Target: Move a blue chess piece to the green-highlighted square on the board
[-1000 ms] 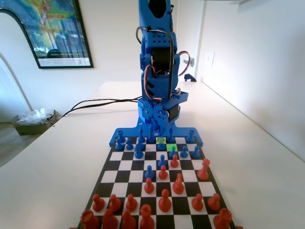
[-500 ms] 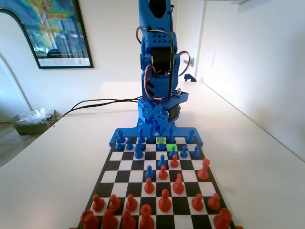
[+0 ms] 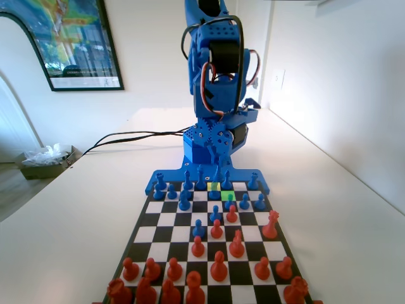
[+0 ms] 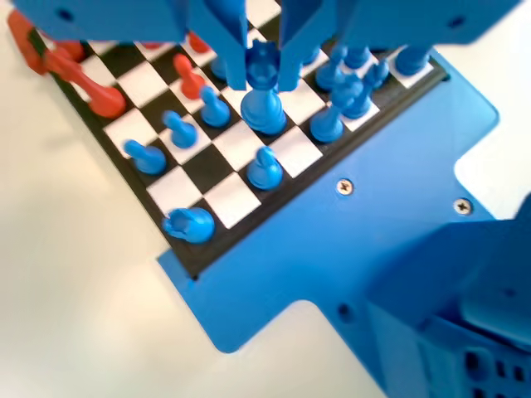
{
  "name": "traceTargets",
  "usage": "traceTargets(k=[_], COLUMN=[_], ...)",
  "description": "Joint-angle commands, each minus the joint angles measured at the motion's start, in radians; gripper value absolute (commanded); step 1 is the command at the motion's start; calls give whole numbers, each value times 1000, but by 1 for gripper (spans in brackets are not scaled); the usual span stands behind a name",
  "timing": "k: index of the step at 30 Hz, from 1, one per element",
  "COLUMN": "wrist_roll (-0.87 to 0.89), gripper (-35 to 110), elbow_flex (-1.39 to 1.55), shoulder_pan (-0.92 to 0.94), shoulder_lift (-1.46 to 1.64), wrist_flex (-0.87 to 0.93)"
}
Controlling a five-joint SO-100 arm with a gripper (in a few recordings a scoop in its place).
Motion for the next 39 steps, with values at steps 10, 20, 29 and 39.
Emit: traceTargets(k=[10, 20, 29, 39], wrist_roll=[-6, -29, -28, -17], gripper=[1, 1, 1, 1], elbow_flex=[-66, -57, -40, -9], shoulder_pan=[-28, -26, -58, -80], shoulder_lift=[-98, -193, -212, -212], wrist_flex=[-86, -172, -204, -232])
